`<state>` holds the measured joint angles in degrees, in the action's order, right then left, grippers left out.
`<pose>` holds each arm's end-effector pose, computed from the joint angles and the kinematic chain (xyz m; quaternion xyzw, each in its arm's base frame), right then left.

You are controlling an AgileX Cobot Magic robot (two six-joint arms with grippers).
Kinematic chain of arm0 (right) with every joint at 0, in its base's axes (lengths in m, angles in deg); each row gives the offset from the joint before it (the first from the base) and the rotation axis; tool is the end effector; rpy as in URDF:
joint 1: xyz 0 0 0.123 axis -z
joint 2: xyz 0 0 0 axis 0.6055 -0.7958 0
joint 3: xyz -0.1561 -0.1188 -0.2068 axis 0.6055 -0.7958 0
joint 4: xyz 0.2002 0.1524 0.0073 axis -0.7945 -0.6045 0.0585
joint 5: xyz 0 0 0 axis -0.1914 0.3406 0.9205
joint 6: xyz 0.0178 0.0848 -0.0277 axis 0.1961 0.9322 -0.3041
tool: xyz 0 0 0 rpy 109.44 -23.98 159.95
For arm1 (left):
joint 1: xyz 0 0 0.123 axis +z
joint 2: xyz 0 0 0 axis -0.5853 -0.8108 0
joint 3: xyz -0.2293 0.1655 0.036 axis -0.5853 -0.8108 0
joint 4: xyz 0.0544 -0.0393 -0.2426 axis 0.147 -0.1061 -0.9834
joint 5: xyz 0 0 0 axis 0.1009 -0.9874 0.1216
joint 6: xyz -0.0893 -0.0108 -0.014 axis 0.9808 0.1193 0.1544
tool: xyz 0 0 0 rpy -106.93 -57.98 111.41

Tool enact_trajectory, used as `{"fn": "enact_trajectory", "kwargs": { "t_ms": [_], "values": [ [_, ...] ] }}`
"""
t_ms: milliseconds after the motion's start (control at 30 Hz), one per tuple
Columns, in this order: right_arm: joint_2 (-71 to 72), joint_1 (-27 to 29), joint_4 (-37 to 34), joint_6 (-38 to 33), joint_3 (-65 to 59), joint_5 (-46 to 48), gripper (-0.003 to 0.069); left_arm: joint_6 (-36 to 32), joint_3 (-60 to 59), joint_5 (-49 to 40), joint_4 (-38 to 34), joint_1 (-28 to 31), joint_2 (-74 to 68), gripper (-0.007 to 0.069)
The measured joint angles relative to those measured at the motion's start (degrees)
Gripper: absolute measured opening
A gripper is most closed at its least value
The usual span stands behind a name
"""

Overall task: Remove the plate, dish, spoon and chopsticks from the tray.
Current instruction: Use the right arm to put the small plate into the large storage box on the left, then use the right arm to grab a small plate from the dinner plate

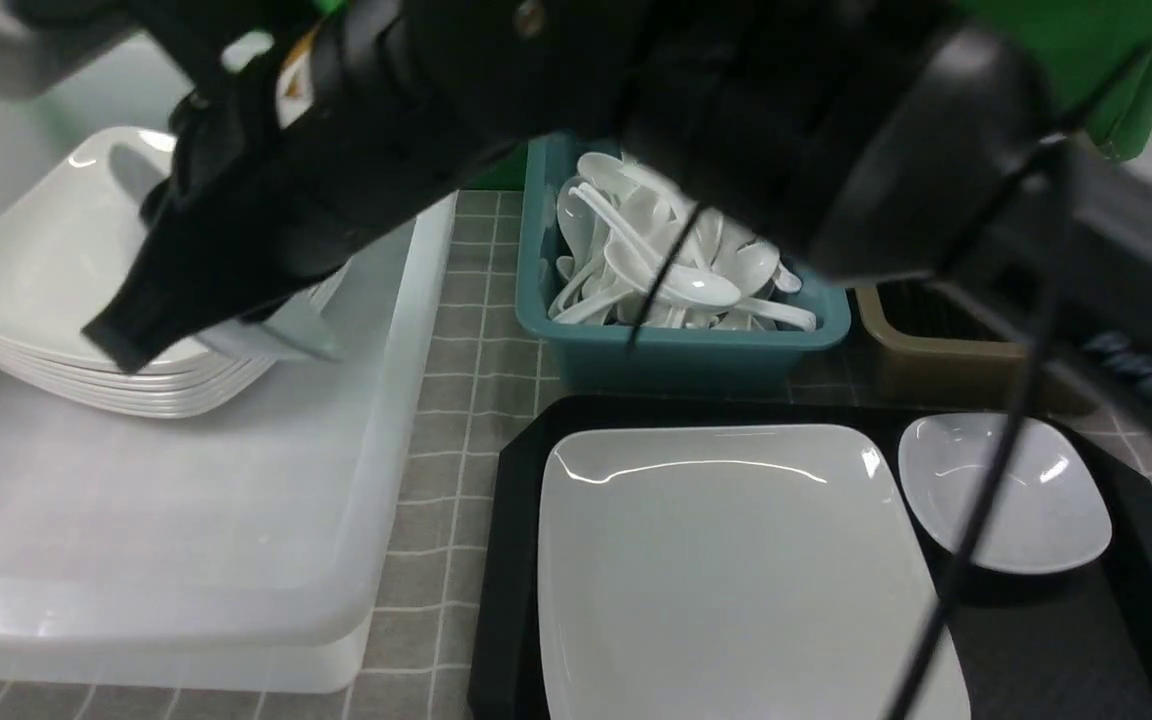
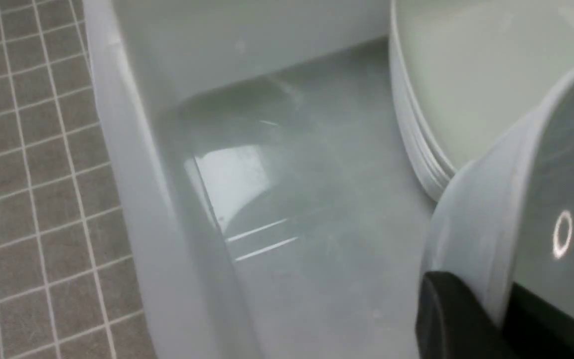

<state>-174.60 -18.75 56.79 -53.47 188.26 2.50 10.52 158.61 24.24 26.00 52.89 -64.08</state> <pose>0.2660 0.4155 0.3631 -0.4793 0.7410 0.2493 0.3987 0.2012 0.0378 0.4129 -0.0433 0.9283 -0.0454 0.3664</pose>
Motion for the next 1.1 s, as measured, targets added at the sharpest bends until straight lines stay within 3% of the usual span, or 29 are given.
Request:
{"fn": "enact_trajectory", "kwargs": {
  "t_ms": [367, 767, 867, 967, 1033, 1100],
  "values": [
    [-10.41, -0.68, 0.45, 0.0, 0.98, -5.72, 0.0083, 0.0, -3.59, 2.9, 0.05, 0.05, 0.0, 0.0003],
    [-12.6, -0.68, 0.96, 1.71, 1.04, -4.41, 0.0279, -0.42, -3.59, 3.23, -0.01, 0.05, 0.0, 0.0003],
    [-10.88, -0.68, 3.08, 2.65, 1.04, -1.49, 0.0295, -0.42, -3.59, 3.23, -0.64, 0.05, 0.0, 0.0003],
    [-7.06, -0.45, 8.21, 4.81, 1.25, 3.16, 0.029, -0.98, -3.59, 3.23, -2.42, 0.05, 0.0, 0.0003],
    [-0.72, 1.07, 19.08, 7.61, 1.99, 11.12, 0.0216, -3.85, -3.59, 3.45, -6.43, -1.42, 0.0, 0.0003],
    [2.82, 2.74, 24.16, 8.49, 2.18, 16.19, 0.0134, -5.02, -3.59, 3.69, -8.0, -3.99, 0.0, 0.0003]
  ]
}}
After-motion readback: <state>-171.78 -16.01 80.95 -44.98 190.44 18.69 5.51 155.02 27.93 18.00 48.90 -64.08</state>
